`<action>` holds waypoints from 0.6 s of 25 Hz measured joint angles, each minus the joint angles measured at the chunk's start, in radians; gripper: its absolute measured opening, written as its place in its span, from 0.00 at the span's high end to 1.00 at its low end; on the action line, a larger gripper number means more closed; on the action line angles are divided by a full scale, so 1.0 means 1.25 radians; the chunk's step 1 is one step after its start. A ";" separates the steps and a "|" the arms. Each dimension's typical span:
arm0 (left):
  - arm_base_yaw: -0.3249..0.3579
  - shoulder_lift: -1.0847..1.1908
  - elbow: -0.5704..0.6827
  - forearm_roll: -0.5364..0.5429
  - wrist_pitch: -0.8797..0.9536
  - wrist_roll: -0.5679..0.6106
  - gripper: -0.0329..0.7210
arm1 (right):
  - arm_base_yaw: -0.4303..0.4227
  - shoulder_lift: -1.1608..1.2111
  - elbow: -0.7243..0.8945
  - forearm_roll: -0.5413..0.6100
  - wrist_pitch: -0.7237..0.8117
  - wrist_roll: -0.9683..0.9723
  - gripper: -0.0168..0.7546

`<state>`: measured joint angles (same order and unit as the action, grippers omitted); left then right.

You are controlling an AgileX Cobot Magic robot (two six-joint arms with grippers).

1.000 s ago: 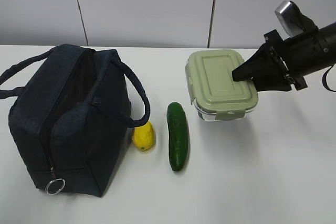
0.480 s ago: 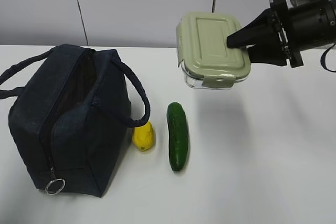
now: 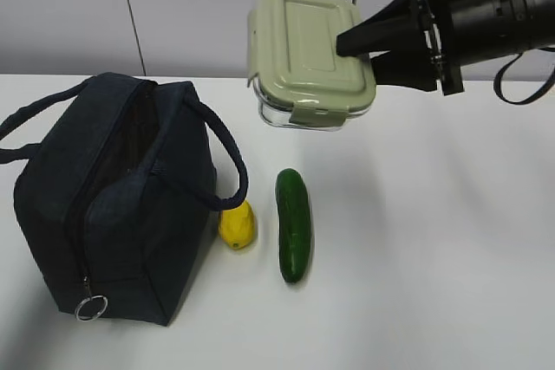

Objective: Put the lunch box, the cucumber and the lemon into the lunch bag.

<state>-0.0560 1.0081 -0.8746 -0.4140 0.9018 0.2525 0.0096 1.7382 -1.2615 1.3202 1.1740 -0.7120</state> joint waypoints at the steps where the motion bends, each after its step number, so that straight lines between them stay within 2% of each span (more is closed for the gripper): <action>1: 0.000 0.025 -0.020 -0.005 0.007 0.000 0.46 | 0.012 0.000 -0.009 0.006 0.000 0.000 0.53; 3: 0.000 0.085 -0.057 -0.020 0.022 0.001 0.43 | 0.035 0.000 -0.029 0.014 0.000 0.000 0.53; 9: 0.000 0.231 -0.156 -0.028 0.047 0.029 0.43 | 0.079 0.000 -0.069 0.027 0.000 0.000 0.53; 15: 0.000 0.337 -0.186 -0.047 0.047 0.069 0.47 | 0.106 0.000 -0.069 0.030 0.000 0.000 0.53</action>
<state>-0.0560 1.4299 -1.1067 -0.4723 0.9603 0.3387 0.1419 1.7382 -1.3478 1.3578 1.1740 -0.7120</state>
